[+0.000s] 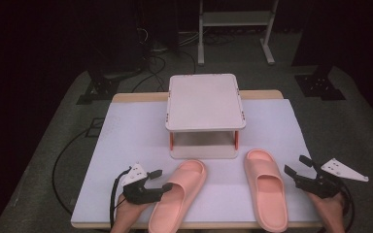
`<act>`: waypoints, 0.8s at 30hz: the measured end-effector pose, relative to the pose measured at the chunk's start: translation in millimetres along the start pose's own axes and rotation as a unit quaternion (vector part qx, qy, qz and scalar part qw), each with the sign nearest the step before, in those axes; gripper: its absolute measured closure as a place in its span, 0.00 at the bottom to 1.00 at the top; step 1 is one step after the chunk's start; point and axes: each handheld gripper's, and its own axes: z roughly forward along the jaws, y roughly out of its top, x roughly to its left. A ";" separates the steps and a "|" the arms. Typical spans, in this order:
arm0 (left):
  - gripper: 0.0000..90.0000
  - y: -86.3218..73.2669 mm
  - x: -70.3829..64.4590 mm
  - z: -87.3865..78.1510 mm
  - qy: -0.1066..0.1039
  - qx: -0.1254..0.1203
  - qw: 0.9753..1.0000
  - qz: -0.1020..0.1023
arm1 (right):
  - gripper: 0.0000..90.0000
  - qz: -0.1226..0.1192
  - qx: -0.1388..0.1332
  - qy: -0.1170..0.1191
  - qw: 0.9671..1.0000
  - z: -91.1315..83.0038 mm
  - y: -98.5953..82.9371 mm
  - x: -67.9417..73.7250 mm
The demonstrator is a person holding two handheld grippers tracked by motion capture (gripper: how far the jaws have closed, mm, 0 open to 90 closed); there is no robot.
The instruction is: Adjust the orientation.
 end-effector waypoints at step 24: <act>0.44 -1.7 -6.0 5.4 -0.013 0.010 1.000 0.015 | 0.26 0.001 -0.013 0.020 1.000 -9.3 5.3 6.0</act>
